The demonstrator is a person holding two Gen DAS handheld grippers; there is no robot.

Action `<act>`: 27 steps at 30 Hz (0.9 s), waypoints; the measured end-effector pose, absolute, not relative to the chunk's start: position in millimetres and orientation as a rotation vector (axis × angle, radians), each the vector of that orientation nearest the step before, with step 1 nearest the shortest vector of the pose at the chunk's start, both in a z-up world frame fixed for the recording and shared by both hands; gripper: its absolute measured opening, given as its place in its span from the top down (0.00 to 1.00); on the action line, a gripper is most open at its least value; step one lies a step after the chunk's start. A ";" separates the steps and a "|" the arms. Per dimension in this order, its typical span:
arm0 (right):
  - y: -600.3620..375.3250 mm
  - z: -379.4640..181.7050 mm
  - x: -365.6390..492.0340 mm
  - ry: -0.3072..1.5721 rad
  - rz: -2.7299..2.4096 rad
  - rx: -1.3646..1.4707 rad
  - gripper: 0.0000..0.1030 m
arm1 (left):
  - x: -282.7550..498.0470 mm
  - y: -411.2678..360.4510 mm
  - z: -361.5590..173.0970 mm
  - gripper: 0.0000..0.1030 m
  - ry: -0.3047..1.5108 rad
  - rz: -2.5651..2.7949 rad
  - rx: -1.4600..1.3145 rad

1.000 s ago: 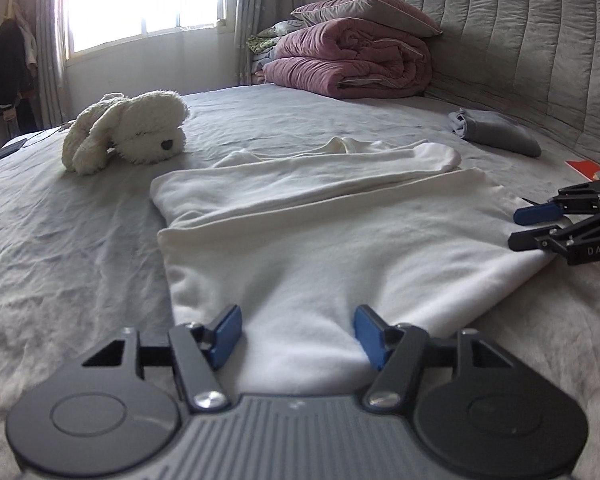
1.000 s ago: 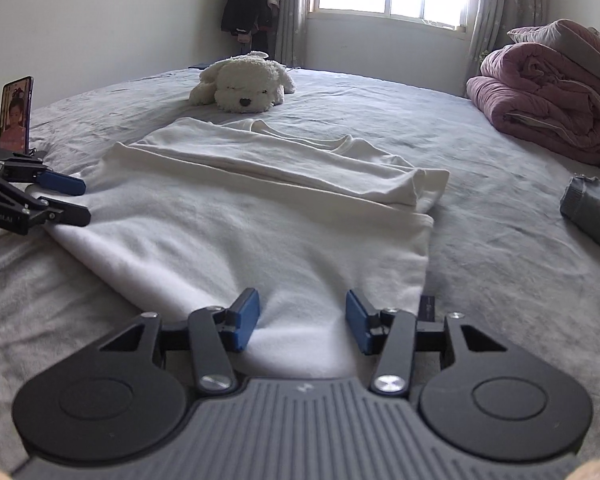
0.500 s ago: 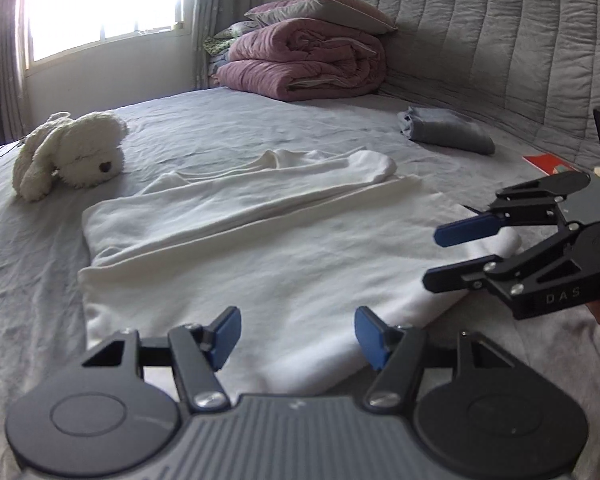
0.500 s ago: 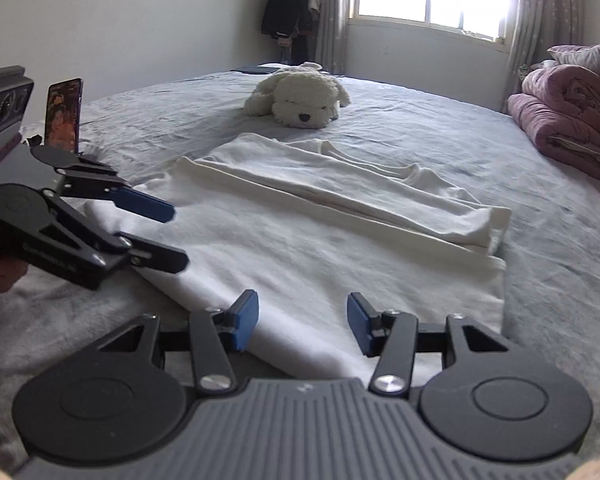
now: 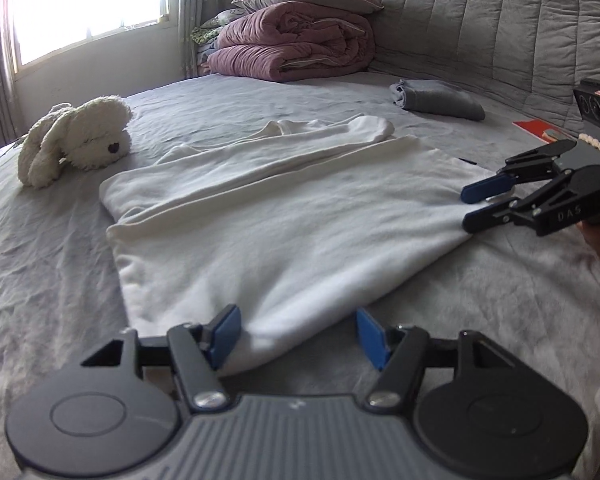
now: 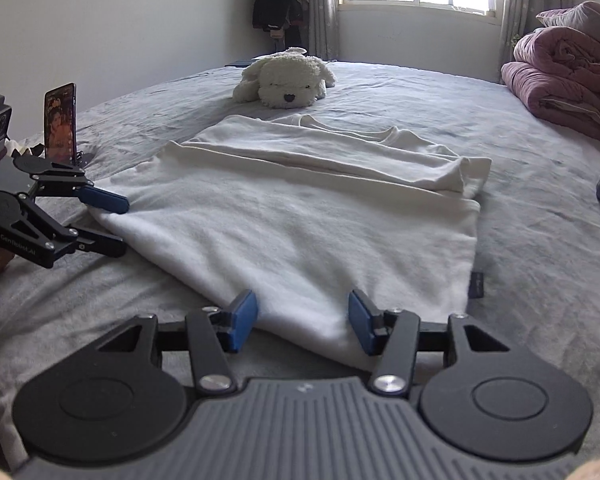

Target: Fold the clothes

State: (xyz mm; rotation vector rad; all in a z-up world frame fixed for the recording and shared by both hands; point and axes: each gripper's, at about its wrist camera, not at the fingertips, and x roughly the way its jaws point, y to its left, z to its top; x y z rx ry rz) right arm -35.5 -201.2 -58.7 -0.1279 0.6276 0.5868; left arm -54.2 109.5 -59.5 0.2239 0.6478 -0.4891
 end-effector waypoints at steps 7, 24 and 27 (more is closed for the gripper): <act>-199.4 -48.1 -32.5 0.643 0.586 -0.091 0.45 | -54.3 108.4 -48.7 0.36 0.666 -0.504 0.203; -215.1 -54.7 -26.1 0.676 0.542 -0.046 0.45 | -56.7 115.8 -54.0 0.34 0.694 -0.506 0.236; -210.7 -52.2 -24.5 0.693 0.526 -0.053 0.45 | -62.0 122.5 -50.4 0.34 0.698 -0.492 0.249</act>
